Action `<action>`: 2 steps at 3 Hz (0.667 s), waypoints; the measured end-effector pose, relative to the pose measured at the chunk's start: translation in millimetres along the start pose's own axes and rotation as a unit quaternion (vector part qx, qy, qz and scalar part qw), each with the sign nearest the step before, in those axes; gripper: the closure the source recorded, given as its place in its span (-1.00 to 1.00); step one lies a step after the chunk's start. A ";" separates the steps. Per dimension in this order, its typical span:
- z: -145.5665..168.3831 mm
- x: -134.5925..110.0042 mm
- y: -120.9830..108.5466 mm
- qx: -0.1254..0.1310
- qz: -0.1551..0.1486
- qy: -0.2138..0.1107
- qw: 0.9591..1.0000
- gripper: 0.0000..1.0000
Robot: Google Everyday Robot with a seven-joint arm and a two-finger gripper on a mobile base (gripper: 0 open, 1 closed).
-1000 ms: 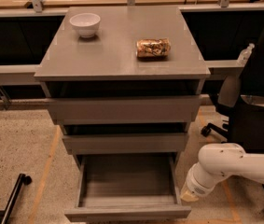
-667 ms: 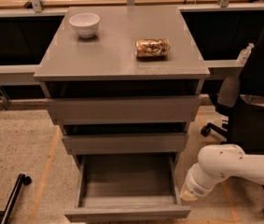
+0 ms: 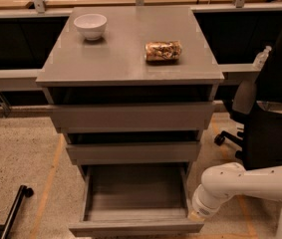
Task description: Close bottom drawer
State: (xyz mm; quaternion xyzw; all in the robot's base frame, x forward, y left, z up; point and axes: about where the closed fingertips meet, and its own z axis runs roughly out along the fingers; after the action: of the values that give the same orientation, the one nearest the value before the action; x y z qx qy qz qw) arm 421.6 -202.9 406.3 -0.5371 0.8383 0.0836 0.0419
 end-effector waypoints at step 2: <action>79.2 5.3 11.7 -0.043 0.029 -0.005 0.999 1.00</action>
Offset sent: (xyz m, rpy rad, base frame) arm -0.0022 0.0102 -0.0534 0.0309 0.0428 -0.0371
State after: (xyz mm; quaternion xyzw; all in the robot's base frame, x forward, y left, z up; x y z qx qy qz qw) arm 407.3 -188.2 328.7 -0.5135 0.8489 0.1232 0.0207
